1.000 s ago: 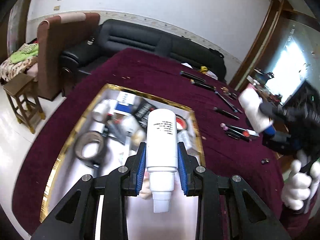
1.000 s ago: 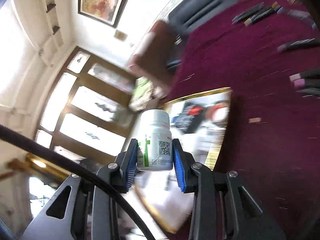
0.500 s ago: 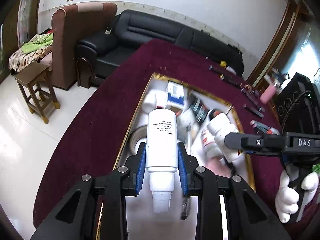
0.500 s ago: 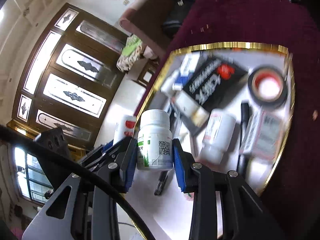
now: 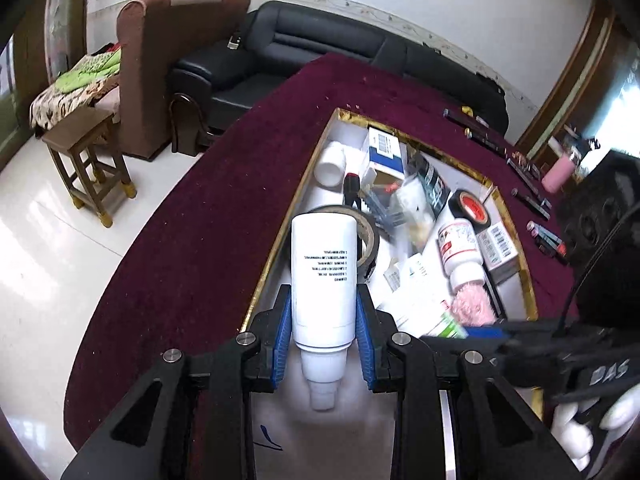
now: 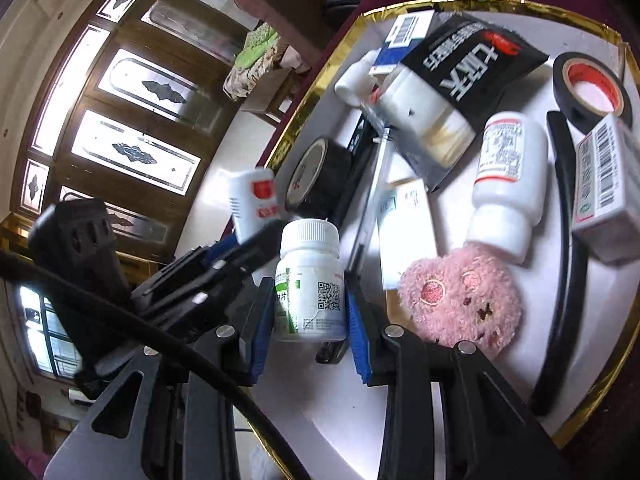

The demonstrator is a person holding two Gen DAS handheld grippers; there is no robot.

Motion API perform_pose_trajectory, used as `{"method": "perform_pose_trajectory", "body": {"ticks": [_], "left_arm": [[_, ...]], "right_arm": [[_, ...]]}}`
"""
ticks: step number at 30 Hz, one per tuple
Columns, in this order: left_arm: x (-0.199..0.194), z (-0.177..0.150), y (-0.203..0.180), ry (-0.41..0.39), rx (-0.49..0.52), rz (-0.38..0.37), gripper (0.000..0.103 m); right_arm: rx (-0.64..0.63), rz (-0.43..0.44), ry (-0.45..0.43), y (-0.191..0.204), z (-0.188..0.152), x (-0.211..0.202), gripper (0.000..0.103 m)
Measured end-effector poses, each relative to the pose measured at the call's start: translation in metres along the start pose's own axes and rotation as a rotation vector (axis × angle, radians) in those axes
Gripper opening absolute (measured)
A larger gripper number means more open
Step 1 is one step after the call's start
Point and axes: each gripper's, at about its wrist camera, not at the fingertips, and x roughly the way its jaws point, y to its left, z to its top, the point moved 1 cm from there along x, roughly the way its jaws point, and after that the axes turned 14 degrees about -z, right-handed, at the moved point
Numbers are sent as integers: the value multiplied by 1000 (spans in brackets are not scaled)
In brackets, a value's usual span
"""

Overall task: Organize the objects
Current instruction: 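Lower the bottles into the tray and open both grippers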

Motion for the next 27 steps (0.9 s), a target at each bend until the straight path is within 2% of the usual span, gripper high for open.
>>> {"method": "perform_pose_trajectory", "body": {"ticks": [3, 4, 5, 8, 15, 18, 20, 23, 27], "left_arm": [[-7, 2, 2, -26, -15, -28, 27], [-11, 3, 2, -34, -16, -31, 28], [-14, 3, 3, -42, -17, -32, 33], [-22, 5, 3, -62, -18, -49, 36], [-39, 5, -1, -113, -28, -56, 36], [-44, 4, -11, -126, -18, -83, 39], [-46, 4, -22, -128, -3, -101, 46], [-47, 3, -42, -121, 26, -121, 46], [-45, 2, -79, -105, 74, -165, 46]], "right_arm": [[23, 7, 14, -3, -1, 4, 34], [31, 14, 15, -4, -2, 3, 34], [34, 18, 14, -4, -2, 3, 35], [33, 15, 6, -3, -4, -1, 36], [25, 2, -38, -5, -10, -18, 36], [58, -8, -77, -19, -14, -35, 36], [83, -16, -105, -31, -19, -48, 36], [122, -32, -160, -55, -31, -74, 36], [183, -107, -244, -101, -56, -118, 37]]}}
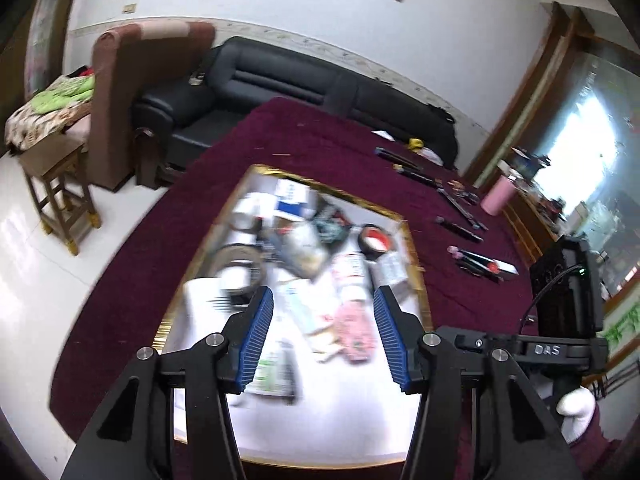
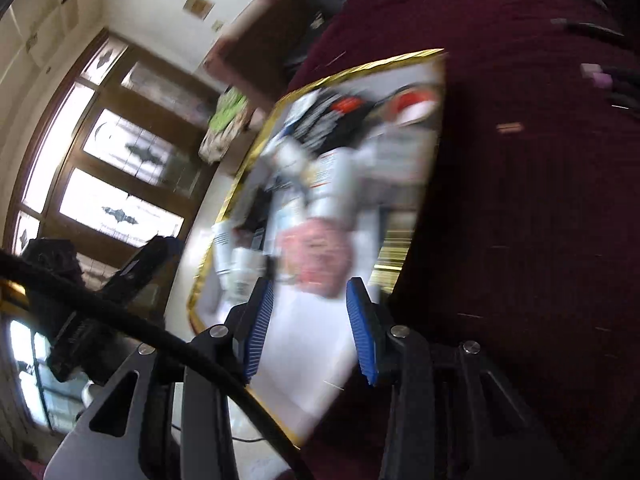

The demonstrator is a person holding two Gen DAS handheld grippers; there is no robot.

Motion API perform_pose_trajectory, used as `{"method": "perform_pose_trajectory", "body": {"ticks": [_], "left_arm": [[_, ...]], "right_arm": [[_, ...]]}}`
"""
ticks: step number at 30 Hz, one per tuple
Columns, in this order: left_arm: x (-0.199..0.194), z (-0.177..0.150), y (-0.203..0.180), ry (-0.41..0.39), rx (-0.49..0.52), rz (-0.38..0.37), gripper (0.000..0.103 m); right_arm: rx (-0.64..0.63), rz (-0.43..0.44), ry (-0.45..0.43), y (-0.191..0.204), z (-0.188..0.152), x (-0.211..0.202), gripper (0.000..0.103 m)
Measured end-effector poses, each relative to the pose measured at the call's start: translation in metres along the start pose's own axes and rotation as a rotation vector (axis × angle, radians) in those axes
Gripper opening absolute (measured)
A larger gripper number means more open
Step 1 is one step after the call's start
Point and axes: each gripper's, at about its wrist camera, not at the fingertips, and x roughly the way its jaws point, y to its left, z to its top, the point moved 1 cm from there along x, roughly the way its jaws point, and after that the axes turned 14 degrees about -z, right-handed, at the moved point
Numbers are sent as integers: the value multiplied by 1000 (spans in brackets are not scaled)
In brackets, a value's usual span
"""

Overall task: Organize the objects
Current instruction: 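Lower the bottles into the tray and open both grippers, then move both grippers back over the table toward the black markers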

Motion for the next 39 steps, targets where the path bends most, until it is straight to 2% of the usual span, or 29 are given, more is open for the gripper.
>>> {"method": "perform_pose_trajectory", "body": {"ticks": [2, 5, 9, 13, 15, 18, 21, 23, 28, 32, 33, 39], "left_arm": [[7, 0, -19, 15, 22, -34, 46], [25, -2, -54, 56, 81, -82, 46], [54, -4, -95, 108, 144, -119, 46], [78, -5, -117, 143, 134, -145, 46], [86, -7, -125, 162, 132, -150, 46], [88, -5, -129, 180, 145, -131, 46], [87, -2, -126, 176, 144, -105, 46], [88, 2, -123, 174, 141, -94, 46], [99, 6, -113, 188, 110, -93, 46], [113, 5, -117, 211, 107, -112, 46], [115, 4, -119, 217, 111, -121, 46], [126, 3, -132, 241, 134, -131, 46]], "right_arm": [[33, -62, -47, -29, 0, -19, 37], [91, -204, -129, -88, 1, -56, 37], [111, -335, -200, -135, 33, -88, 37], [114, -348, -209, -171, 89, -83, 37], [94, -360, -187, -178, 113, -69, 37], [57, -355, -108, -177, 138, -34, 37], [10, -432, -113, -178, 148, -17, 36], [-2, -475, -73, -180, 154, -5, 36], [-53, -482, -31, -175, 148, -5, 37], [-127, -516, 12, -164, 131, -6, 31], [-136, -502, 49, -161, 126, -5, 24], [-162, -516, 78, -152, 99, -9, 24]]}}
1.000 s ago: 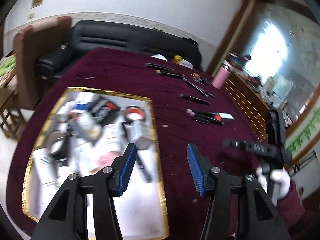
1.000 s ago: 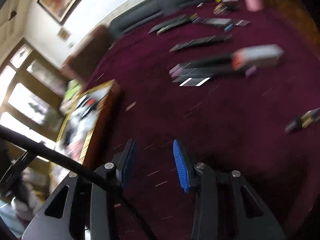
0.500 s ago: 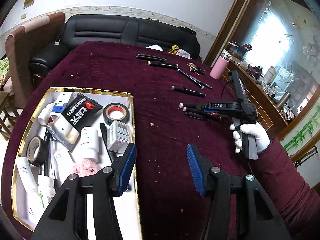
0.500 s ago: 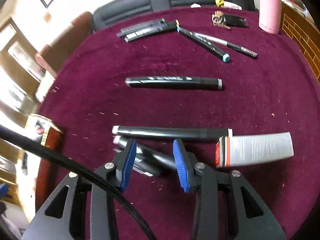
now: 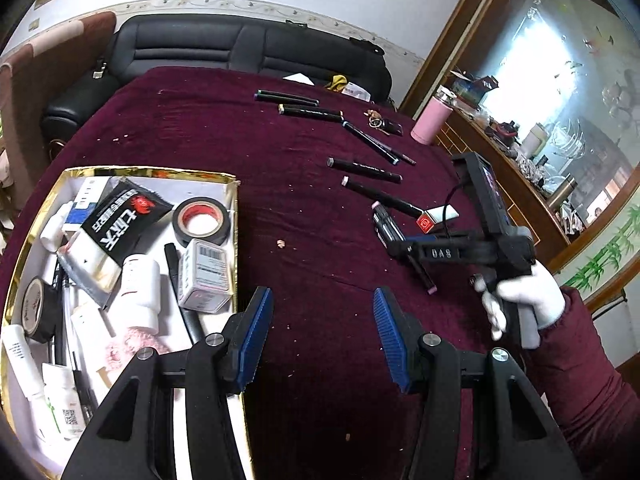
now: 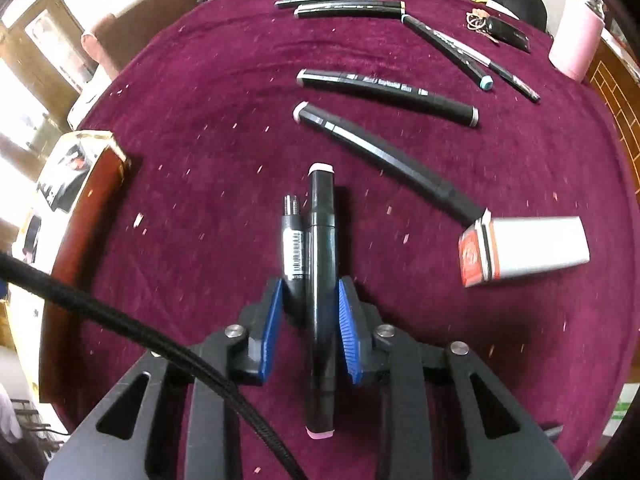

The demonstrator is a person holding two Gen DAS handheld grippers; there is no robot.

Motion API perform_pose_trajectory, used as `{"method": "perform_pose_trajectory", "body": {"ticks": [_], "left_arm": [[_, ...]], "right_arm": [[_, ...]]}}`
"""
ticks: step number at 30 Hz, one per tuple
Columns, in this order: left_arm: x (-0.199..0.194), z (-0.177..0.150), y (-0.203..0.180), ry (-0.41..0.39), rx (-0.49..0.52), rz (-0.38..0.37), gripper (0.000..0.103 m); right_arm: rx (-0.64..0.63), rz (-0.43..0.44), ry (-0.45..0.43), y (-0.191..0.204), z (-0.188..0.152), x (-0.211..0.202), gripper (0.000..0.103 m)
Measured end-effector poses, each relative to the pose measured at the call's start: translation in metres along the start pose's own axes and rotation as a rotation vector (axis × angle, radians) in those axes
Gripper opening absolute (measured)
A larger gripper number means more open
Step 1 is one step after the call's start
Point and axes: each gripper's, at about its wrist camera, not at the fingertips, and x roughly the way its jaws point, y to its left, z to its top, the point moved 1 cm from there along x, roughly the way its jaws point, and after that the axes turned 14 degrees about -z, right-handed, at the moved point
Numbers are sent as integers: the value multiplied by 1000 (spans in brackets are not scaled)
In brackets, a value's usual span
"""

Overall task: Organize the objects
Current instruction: 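Move both grippers back over the table toward the black markers, then grasp a black marker with the right gripper, then grasp a small black pen with the left gripper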

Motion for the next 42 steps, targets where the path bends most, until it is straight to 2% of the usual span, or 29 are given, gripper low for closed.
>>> {"method": "perform_pose_trajectory", "body": {"ticks": [5, 10, 13, 14, 17, 20, 23, 25, 29, 31, 37, 42], "left_arm": [[23, 15, -15, 36, 57, 9, 46], [68, 22, -37, 108, 94, -37, 46], [95, 17, -51, 162, 110, -55, 46], [101, 15, -54, 176, 111, -57, 46], [119, 6, -63, 221, 119, -51, 46], [129, -1, -66, 247, 117, -37, 46], [140, -6, -71, 268, 119, -19, 46], [150, -9, -76, 283, 135, -11, 46], [177, -12, -89, 321, 177, 6, 46], [188, -11, -95, 329, 197, 16, 46], [212, -11, -115, 337, 327, 130, 46], [211, -20, -121, 291, 405, 144, 46]], "right_arm": [[75, 13, 7, -25, -30, -12, 23], [137, 116, 25, -43, -83, -28, 24], [173, 207, 18, -47, -100, -32, 27], [177, 214, 12, -48, -103, -33, 28], [145, 168, -31, -44, -111, -41, 28], [82, 84, -54, -36, -120, -46, 28], [81, -53, -52, -41, -132, -52, 17], [106, -79, -49, -51, -139, -55, 17], [178, -82, -53, -76, -150, -58, 16], [207, -56, -55, -84, -154, -60, 16], [248, -14, -66, -92, -158, -59, 16], [276, -6, -77, -91, -154, -56, 16]]}}
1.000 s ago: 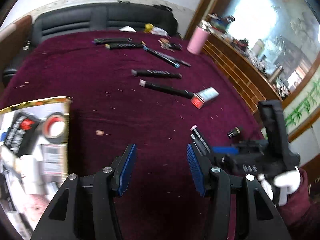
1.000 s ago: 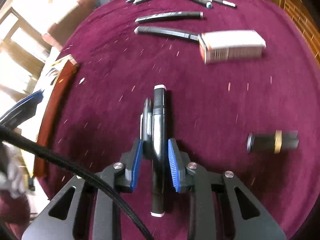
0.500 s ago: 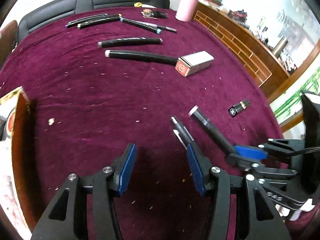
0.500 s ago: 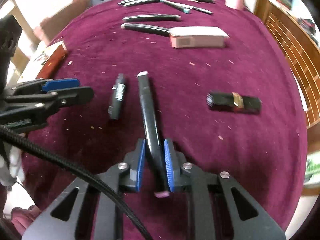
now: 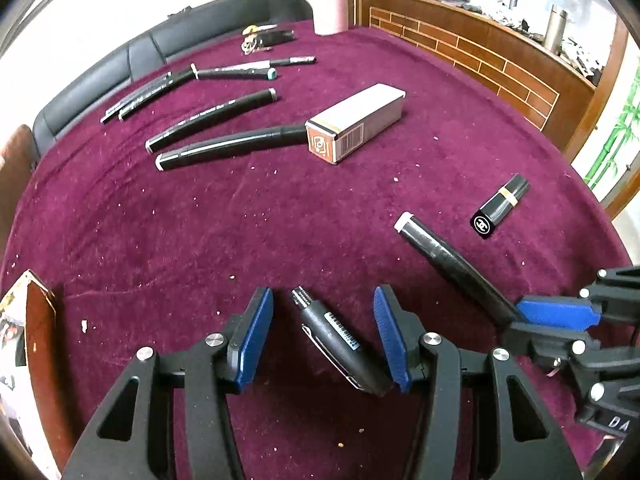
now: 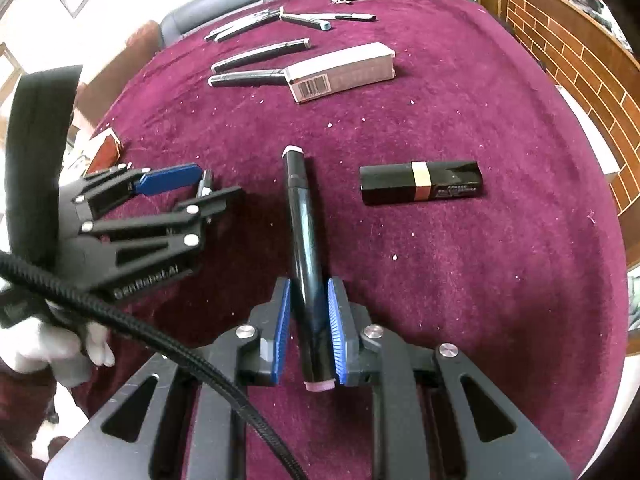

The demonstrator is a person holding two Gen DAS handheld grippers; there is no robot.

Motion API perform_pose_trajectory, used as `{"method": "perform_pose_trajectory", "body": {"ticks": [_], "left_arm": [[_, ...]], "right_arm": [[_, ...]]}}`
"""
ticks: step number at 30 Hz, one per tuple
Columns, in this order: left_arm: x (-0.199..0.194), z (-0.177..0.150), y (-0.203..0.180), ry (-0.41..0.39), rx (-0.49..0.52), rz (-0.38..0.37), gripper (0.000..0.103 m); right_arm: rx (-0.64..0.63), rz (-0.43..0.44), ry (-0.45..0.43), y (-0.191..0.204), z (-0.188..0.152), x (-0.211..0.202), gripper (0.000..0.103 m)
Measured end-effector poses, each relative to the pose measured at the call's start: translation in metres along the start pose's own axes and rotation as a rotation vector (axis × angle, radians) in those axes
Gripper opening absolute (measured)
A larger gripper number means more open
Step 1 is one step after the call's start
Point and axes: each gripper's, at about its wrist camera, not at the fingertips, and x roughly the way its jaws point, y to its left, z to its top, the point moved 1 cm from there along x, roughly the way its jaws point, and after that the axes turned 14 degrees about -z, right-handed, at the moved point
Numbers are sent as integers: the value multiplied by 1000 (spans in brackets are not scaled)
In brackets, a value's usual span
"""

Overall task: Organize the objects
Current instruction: 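Grasp a small black pen with the left gripper, then carry the marker and pen over the tray with both grippers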

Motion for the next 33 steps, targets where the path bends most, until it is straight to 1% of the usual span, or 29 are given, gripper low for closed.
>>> {"method": "perform_pose_trajectory", "body": {"ticks": [1, 3, 4, 5, 9, 13, 16, 17, 21, 25, 27, 30, 33], "left_arm": [[-1, -2, 0, -6, 9, -19, 38], [-6, -4, 0, -7, 9, -69, 17], [-10, -6, 3, -4, -7, -120, 8], [-14, -8, 6, -7, -33, -172, 9], [-43, -24, 19, -66, -90, -207, 9], [-78, -39, 33, -136, -136, -222, 9], [-102, -52, 42, -179, -151, -212, 9], [-109, -57, 44, -191, -156, -212, 9], [-127, -74, 57, -237, -190, -233, 9], [-145, -87, 68, -286, -224, -255, 9], [-156, -93, 73, -314, -237, -258, 9], [-178, -104, 84, -362, -268, -270, 9], [-202, -119, 95, -407, -289, -263, 9]], "right_arm": [[2, -1, -4, 0, 1, 0, 16], [-1, -5, -12, 3, 5, -1, 17], [-7, -11, -17, 6, 7, 0, 17], [-12, -19, -21, 8, 9, 0, 17], [-70, -86, -41, 26, 17, 6, 16], [-130, -181, -74, 42, 18, 11, 17], [-120, -185, -79, 40, 16, 11, 15], [-107, -173, -74, 38, 17, 10, 13], [-44, -42, -57, 32, 14, -2, 13], [-31, 93, -70, 45, 12, -24, 13], [-42, 169, -76, 58, 12, -37, 13], [-64, 259, -86, 84, 11, -52, 13], [-102, 374, -83, 124, 11, -64, 13]]}}
